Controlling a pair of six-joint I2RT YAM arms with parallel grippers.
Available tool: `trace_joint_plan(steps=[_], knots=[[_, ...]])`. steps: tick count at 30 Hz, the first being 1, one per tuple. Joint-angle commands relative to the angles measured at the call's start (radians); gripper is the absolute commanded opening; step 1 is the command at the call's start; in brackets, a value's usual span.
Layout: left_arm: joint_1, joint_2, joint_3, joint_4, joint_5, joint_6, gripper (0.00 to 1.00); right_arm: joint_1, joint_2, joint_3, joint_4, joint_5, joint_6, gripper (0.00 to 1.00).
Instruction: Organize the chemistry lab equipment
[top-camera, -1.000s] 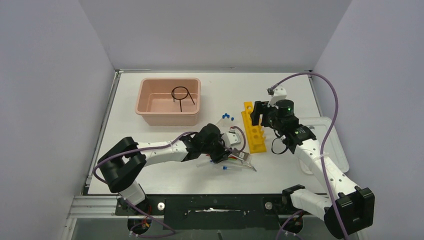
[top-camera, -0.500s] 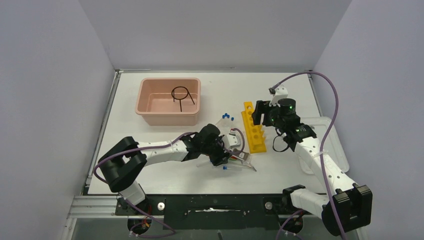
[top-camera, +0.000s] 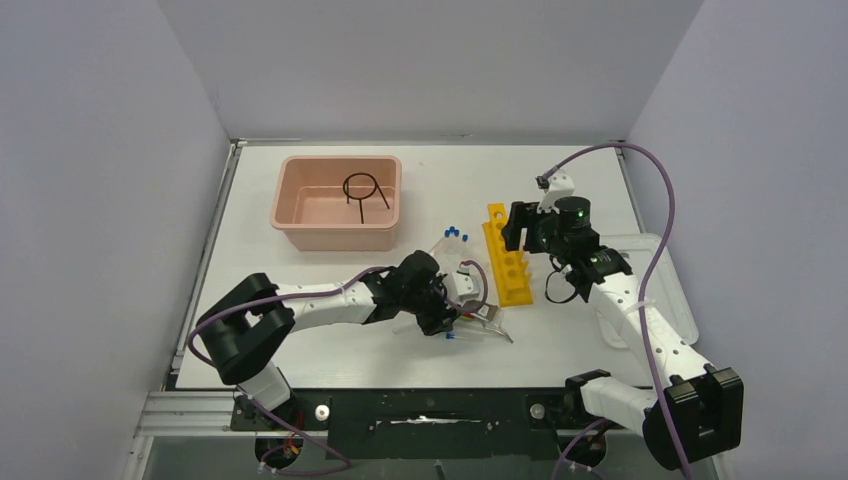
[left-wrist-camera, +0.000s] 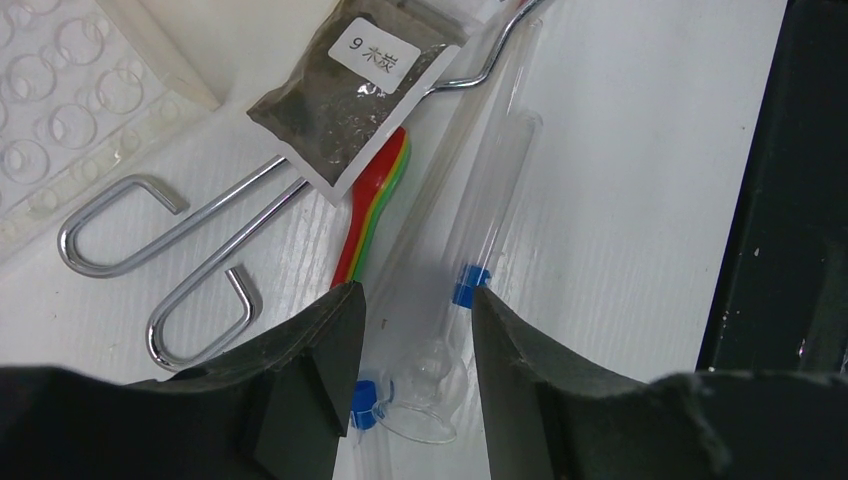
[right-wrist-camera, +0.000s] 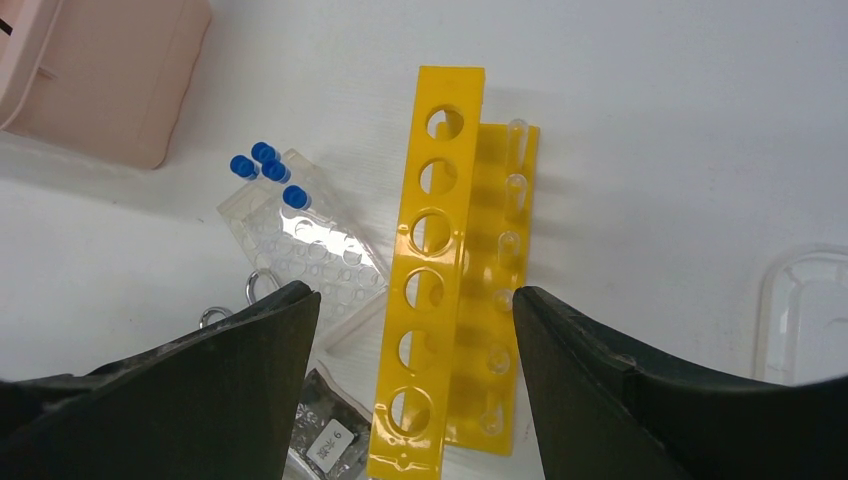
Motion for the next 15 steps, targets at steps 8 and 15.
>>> trace_joint_plan(steps=[8, 15], knots=[[-0.003, 0.03, -0.003, -0.032, 0.029, 0.03, 0.43, -0.004, -0.005, 0.004, 0.056, -0.013, 0.006, 0.73], [-0.001, 0.04, -0.017, -0.041, -0.016, 0.027, 0.43, -0.004, -0.001, 0.005, 0.058, -0.019, 0.008, 0.73]])
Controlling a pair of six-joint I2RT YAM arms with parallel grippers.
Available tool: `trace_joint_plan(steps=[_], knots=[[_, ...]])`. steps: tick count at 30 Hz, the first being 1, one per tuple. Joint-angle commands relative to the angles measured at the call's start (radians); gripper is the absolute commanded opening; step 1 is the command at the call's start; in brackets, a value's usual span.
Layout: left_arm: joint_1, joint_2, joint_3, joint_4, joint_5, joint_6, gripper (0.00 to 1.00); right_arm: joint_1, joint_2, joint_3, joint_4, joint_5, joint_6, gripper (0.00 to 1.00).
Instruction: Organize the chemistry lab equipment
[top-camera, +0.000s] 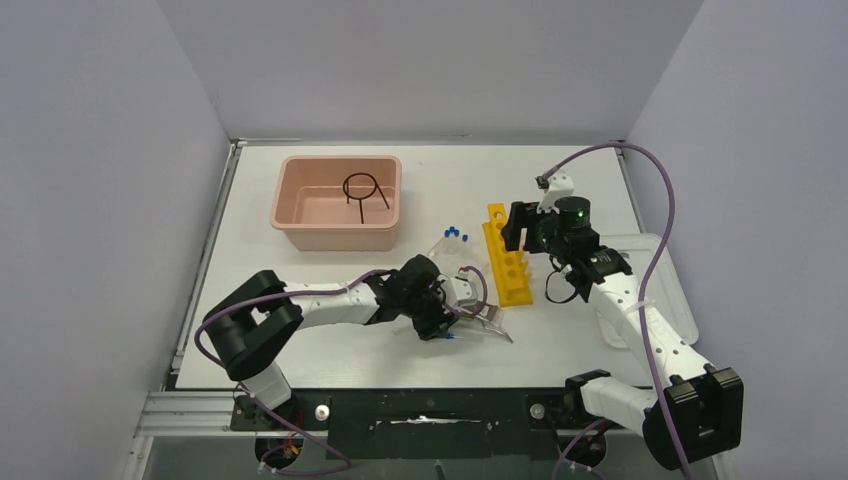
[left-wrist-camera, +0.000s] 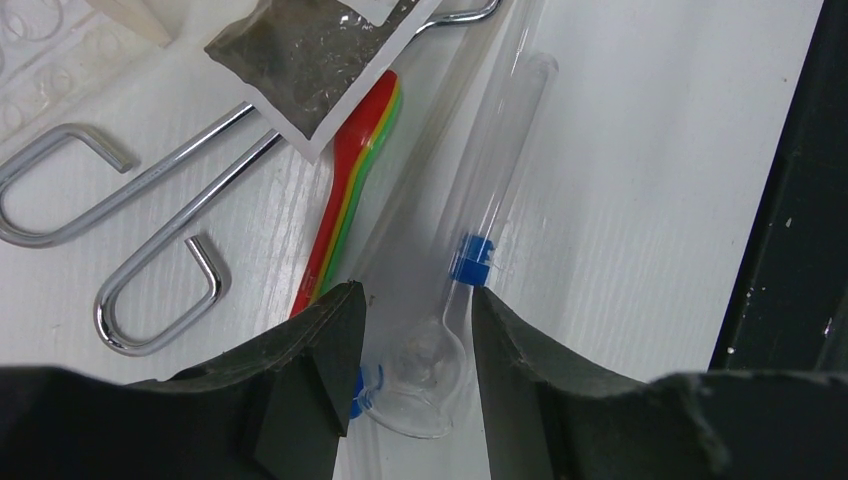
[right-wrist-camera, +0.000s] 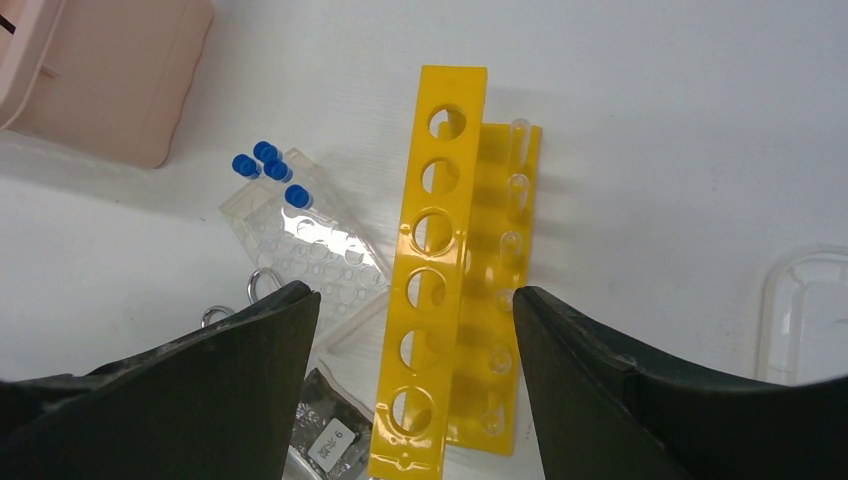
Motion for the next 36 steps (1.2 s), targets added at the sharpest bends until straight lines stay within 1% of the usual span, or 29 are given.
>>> trace_joint_plan(steps=[1, 6, 10, 18, 19, 22, 31, 34, 36], knots=[[-0.001, 0.005, -0.013, -0.003, -0.024, 0.019, 0.43, -0.003, 0.0, 0.004, 0.058, -0.016, 0.007, 0.73], [-0.001, 0.033, -0.01, -0.025, -0.059, 0.022, 0.42, -0.004, 0.0, -0.003, 0.059, -0.02, 0.01, 0.73], [-0.001, 0.052, -0.003, -0.032, -0.064, 0.023, 0.39, -0.003, 0.003, -0.002, 0.059, -0.022, 0.01, 0.73], [-0.003, 0.079, 0.023, -0.059, -0.071, 0.037, 0.37, -0.003, 0.007, 0.0, 0.061, -0.025, 0.015, 0.73], [-0.003, 0.083, 0.026, -0.065, -0.072, 0.037, 0.36, -0.004, 0.008, 0.002, 0.061, -0.024, 0.014, 0.73], [-0.003, 0.084, 0.029, -0.072, -0.07, 0.038, 0.29, -0.004, 0.013, 0.004, 0.061, -0.022, 0.011, 0.73], [-0.004, 0.021, 0.034, -0.08, -0.093, 0.033, 0.28, -0.004, 0.021, 0.011, 0.064, -0.028, 0.012, 0.73], [-0.004, 0.0, 0.044, -0.097, -0.104, 0.037, 0.24, -0.004, 0.02, 0.012, 0.063, -0.027, 0.011, 0.73], [-0.005, -0.008, 0.053, -0.111, -0.112, 0.04, 0.23, -0.003, 0.019, 0.014, 0.062, -0.028, 0.011, 0.73]])
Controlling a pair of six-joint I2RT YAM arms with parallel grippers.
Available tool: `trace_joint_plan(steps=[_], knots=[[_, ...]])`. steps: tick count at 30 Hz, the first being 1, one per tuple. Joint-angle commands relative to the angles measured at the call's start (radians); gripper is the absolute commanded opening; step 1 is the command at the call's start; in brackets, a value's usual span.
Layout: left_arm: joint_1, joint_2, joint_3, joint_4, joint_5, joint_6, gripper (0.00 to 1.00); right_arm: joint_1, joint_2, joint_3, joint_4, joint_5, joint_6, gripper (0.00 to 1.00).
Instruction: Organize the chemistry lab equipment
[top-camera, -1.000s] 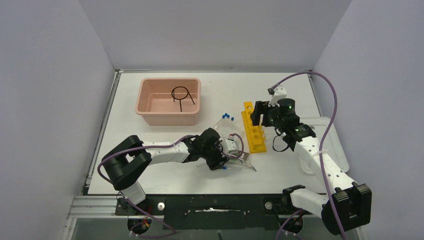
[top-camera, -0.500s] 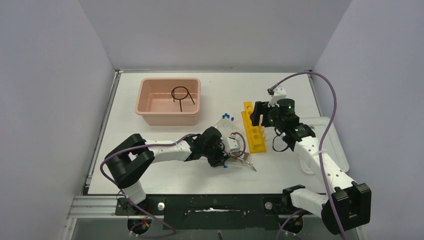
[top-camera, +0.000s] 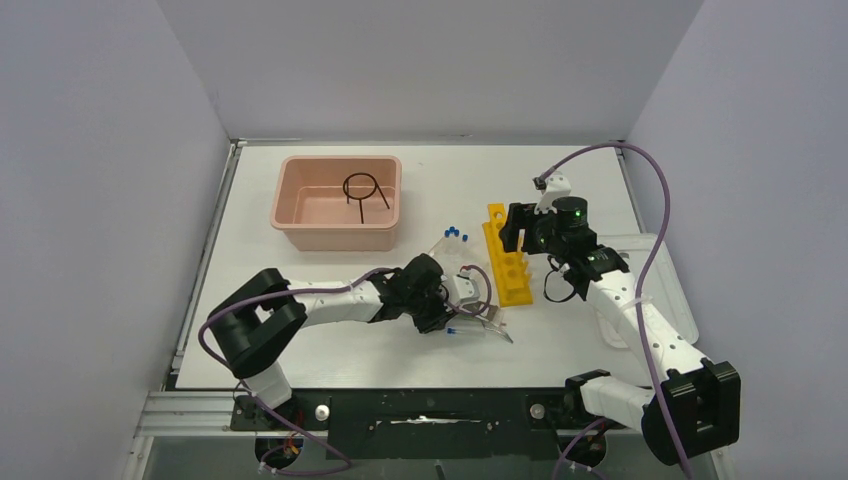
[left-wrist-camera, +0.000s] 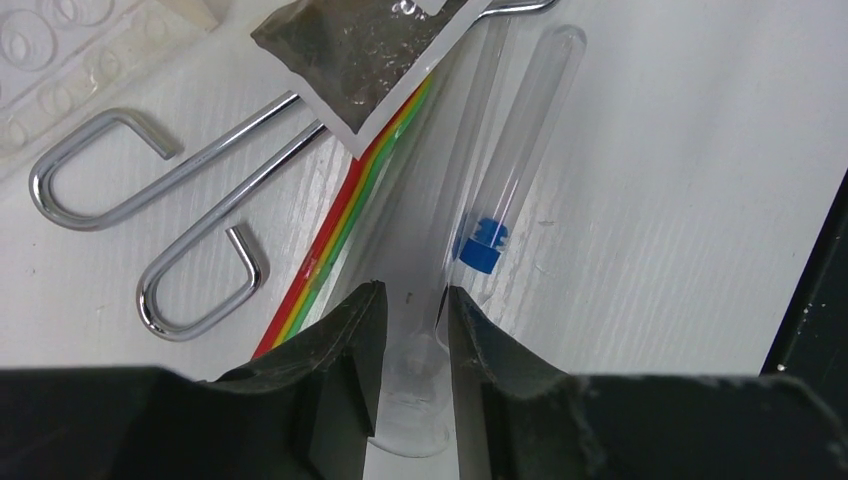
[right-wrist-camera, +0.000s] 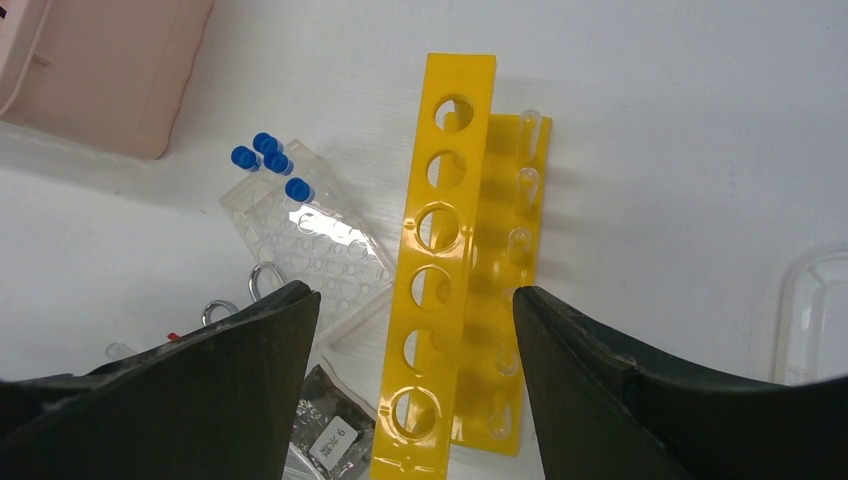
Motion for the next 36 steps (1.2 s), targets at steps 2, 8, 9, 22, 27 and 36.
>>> trace_joint_plan(steps=[2, 8, 9, 22, 27, 36], knots=[[-0.002, -0.044, 0.029, -0.094, -0.045, 0.023, 0.23, -0.003, -0.002, 0.021, 0.054, -0.011, 0.005, 0.73], [-0.002, -0.083, 0.055, -0.136, -0.058, 0.021, 0.24, -0.003, 0.001, 0.02, 0.057, -0.014, 0.007, 0.73], [-0.002, -0.093, 0.061, -0.149, -0.059, 0.022, 0.24, -0.004, 0.001, 0.019, 0.058, -0.014, 0.009, 0.73], [-0.001, -0.102, 0.083, -0.195, -0.083, 0.023, 0.32, -0.004, 0.009, 0.01, 0.071, -0.032, 0.015, 0.73], [-0.001, -0.078, 0.093, -0.186, -0.029, 0.039, 0.37, -0.003, -0.002, -0.003, 0.072, -0.028, 0.019, 0.73], [-0.001, 0.047, 0.133, -0.244, -0.015, 0.049, 0.4, -0.006, -0.022, -0.013, 0.065, -0.026, 0.018, 0.73]])
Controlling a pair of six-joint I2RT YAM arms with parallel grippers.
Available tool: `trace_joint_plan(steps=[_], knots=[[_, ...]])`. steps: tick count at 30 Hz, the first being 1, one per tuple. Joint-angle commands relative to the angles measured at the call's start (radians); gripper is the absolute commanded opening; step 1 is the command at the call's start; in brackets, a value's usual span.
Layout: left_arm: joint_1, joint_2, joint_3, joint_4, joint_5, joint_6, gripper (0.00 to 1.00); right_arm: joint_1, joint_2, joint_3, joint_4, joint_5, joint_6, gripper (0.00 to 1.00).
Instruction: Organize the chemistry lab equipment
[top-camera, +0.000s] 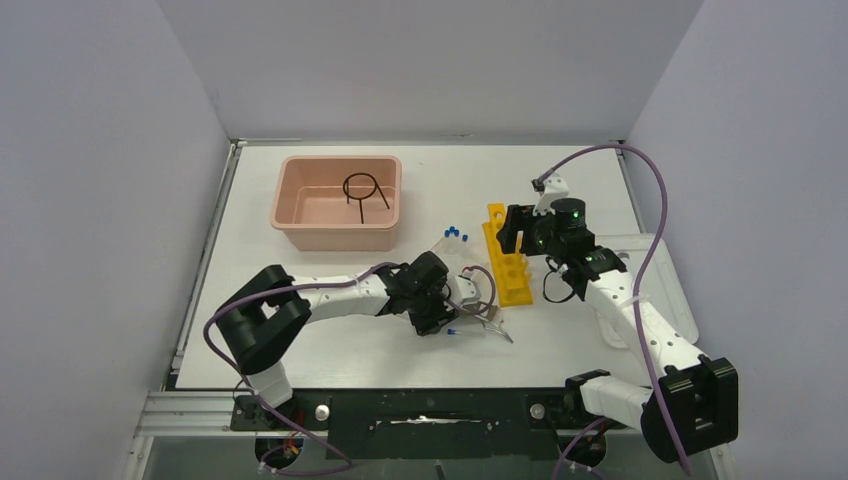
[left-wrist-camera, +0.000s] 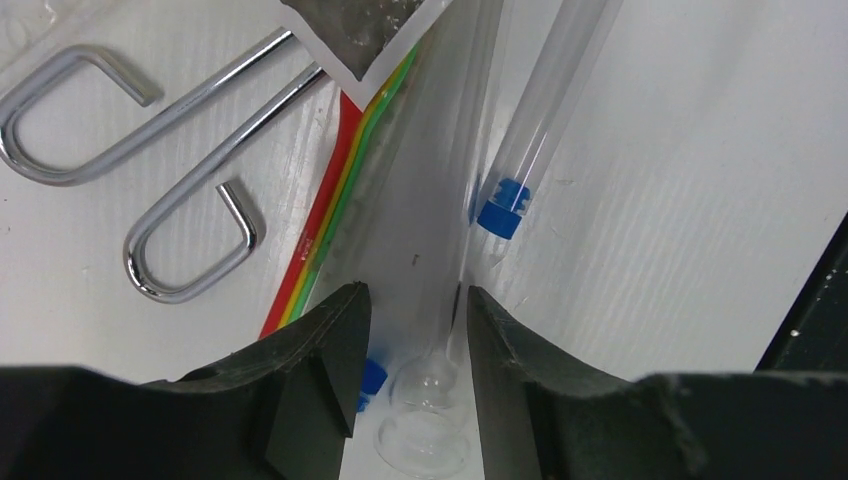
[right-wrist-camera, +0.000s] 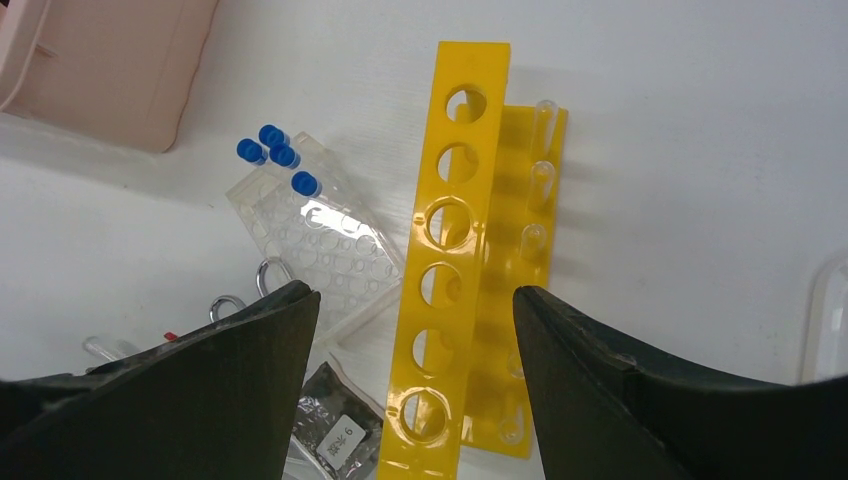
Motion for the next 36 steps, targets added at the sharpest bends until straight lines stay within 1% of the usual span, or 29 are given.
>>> trace_joint_plan(steps=[1, 5, 8, 10, 11, 13, 14, 21, 26, 36], knots=[[-0.001, 0.039, 0.055, -0.052, 0.033, 0.037, 0.4, -0.005, -0.033, 0.002, 0.043, 0.0, 0.0, 0.73], [-0.002, 0.042, 0.054, -0.054, 0.03, 0.035, 0.4, -0.006, -0.032, -0.002, 0.043, 0.006, -0.002, 0.73], [-0.005, 0.049, 0.056, -0.062, 0.028, 0.032, 0.36, -0.005, -0.027, -0.005, 0.049, -0.002, 0.004, 0.73], [-0.007, 0.055, 0.057, -0.069, 0.025, 0.029, 0.31, -0.006, -0.026, -0.005, 0.053, -0.003, 0.005, 0.73], [-0.008, 0.059, 0.059, -0.073, 0.024, 0.028, 0.26, -0.006, -0.024, -0.005, 0.053, -0.003, 0.003, 0.73], [-0.008, 0.065, 0.066, -0.086, 0.021, 0.028, 0.13, -0.006, -0.024, -0.004, 0.052, -0.001, 0.002, 0.73], [-0.008, 0.067, 0.071, -0.098, 0.019, 0.029, 0.11, -0.005, -0.024, -0.004, 0.053, -0.001, 0.001, 0.73], [-0.014, 0.041, 0.099, -0.143, 0.009, 0.024, 0.09, -0.008, -0.014, 0.002, 0.058, -0.008, 0.003, 0.73], [-0.016, -0.012, 0.105, -0.154, -0.012, 0.032, 0.09, -0.007, -0.01, 0.006, 0.064, -0.014, 0.005, 0.73], [-0.016, -0.128, 0.143, -0.21, 0.0, 0.046, 0.09, -0.008, 0.0, 0.013, 0.067, -0.019, 0.004, 0.73]])
